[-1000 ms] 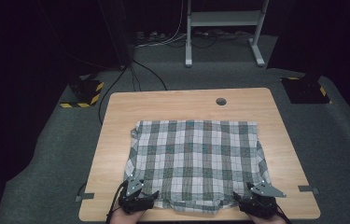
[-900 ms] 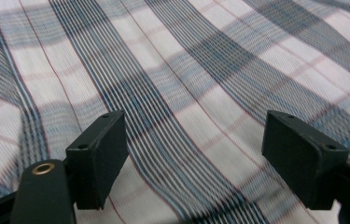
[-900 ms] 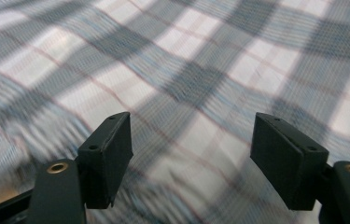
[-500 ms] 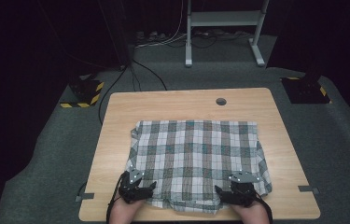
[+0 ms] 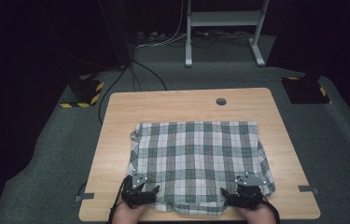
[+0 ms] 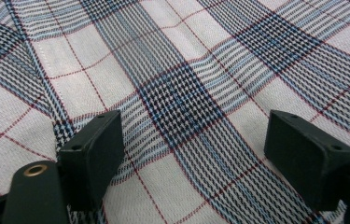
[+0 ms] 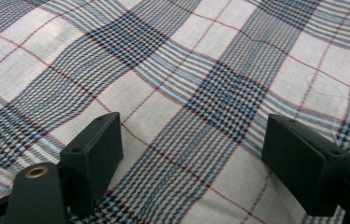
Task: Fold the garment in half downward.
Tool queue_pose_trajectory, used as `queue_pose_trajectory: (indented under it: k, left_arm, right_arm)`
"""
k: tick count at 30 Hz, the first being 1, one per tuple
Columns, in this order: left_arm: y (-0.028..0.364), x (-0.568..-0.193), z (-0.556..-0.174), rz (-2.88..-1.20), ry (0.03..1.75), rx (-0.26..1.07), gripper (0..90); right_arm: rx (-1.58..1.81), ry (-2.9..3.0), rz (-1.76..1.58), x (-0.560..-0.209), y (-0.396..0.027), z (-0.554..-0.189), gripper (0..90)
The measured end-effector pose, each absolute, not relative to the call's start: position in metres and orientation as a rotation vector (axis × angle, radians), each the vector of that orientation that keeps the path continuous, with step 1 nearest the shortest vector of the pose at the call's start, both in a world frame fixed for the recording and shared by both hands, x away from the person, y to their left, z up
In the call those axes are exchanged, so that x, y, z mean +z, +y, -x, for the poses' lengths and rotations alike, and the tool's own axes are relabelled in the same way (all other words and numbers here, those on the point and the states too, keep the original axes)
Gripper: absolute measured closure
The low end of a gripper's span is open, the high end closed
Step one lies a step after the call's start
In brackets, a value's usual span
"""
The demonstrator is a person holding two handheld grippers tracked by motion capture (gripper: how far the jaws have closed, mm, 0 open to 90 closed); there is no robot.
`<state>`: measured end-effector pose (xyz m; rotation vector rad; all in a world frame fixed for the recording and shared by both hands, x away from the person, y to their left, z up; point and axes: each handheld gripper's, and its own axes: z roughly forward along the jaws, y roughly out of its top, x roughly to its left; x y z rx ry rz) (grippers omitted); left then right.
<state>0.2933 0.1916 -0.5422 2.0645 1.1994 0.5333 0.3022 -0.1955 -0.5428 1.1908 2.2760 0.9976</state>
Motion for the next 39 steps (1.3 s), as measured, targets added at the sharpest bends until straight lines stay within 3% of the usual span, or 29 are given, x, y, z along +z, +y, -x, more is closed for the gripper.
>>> queue_pose_trajectory:
  k: [30,39]
  left_arm:
    - [0.092,-0.541,-0.302,-2.149,1.013,0.462,23.3]
    - [0.082,-0.541,-0.294,-2.154,0.982,0.454,23.4]
  right_arm:
    - [0.961,2.139,-1.332,-0.544,-0.287,-0.296,19.8]
    - [0.969,2.112,-1.343,-0.545,-0.300,-0.290,19.7]
